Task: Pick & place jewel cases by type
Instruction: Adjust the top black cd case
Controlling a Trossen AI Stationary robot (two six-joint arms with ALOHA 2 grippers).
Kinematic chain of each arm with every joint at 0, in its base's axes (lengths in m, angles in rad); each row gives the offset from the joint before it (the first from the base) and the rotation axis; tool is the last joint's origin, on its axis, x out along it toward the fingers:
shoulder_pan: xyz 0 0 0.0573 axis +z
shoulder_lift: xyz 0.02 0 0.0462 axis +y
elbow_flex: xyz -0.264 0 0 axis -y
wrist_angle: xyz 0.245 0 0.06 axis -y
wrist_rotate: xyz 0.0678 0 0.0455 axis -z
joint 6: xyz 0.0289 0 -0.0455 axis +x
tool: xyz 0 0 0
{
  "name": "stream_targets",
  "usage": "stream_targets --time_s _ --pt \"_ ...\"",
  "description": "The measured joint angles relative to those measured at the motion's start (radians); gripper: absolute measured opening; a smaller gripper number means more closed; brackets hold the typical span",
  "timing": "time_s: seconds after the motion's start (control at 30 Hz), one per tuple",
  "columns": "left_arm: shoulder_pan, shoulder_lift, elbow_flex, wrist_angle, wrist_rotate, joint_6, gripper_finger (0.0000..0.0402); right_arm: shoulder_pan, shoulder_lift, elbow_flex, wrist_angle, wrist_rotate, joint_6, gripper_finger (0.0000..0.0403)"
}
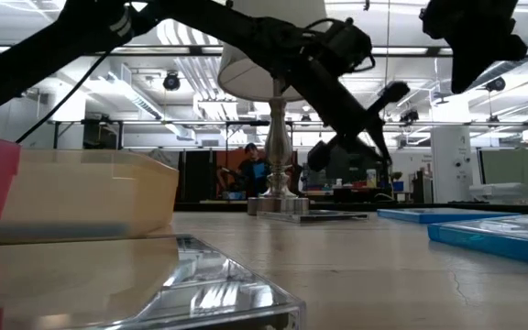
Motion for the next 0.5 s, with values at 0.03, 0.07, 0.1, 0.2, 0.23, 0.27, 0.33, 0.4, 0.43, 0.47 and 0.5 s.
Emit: stream_targets --time_s 0.03,0.07,0.1,0.2,0.23,0.27,0.33,0.4,0.43,0.47,0.5 --pt "-0.001 0.003 -0.002 -0.004 0.004 -0.002 0.0 -0.001 0.0 0.0 -0.017 0.0 0.006 0.0008" --pt "0.0 0.003 -0.011 -0.006 0.016 -0.003 0.0 -0.004 0.0 -0.002 -0.031 0.001 0.01 0.0008" --pt "0.0 0.003 -0.021 -0.008 0.028 -0.004 0.0 -0.004 0.0 -0.006 -0.042 0.002 0.017 0.0008" --pt "0.0 0.003 -0.047 -0.013 0.038 -0.004 0.0 -0.004 -0.003 -0.033 -0.063 0.002 0.04 0.0008" --pt "0.0 0.003 -0.048 -0.022 0.047 -0.004 0.0 -0.004 -0.007 -0.046 -0.062 -0.001 0.046 0.0008" --pt "0.0 0.003 -0.048 -0.023 0.051 -0.004 0.0 -0.004 -0.009 -0.06 -0.062 -0.004 0.053 0.0008" --pt "0.0 0.003 -0.048 -0.019 0.051 0.003 0.0 -0.004 -0.015 -0.093 -0.062 -0.012 0.07 0.0008" --pt "0.001 0.002 -0.048 -0.012 0.051 0.016 0.0 -0.004 -0.027 -0.134 -0.062 -0.026 0.094 0.0008" --pt "0.002 0.002 -0.048 -0.015 0.051 0.023 0.0 -0.004 -0.036 -0.155 -0.064 -0.031 0.108 0.0008" --pt "0.002 0.002 -0.048 -0.015 0.051 0.028 0.0 -0.004 -0.048 -0.176 -0.063 -0.039 0.12 0.0008" --pt "0.003 0.002 -0.048 -0.019 0.051 0.029 0.0 -0.004 -0.061 -0.198 -0.062 -0.046 0.132 0.0008"
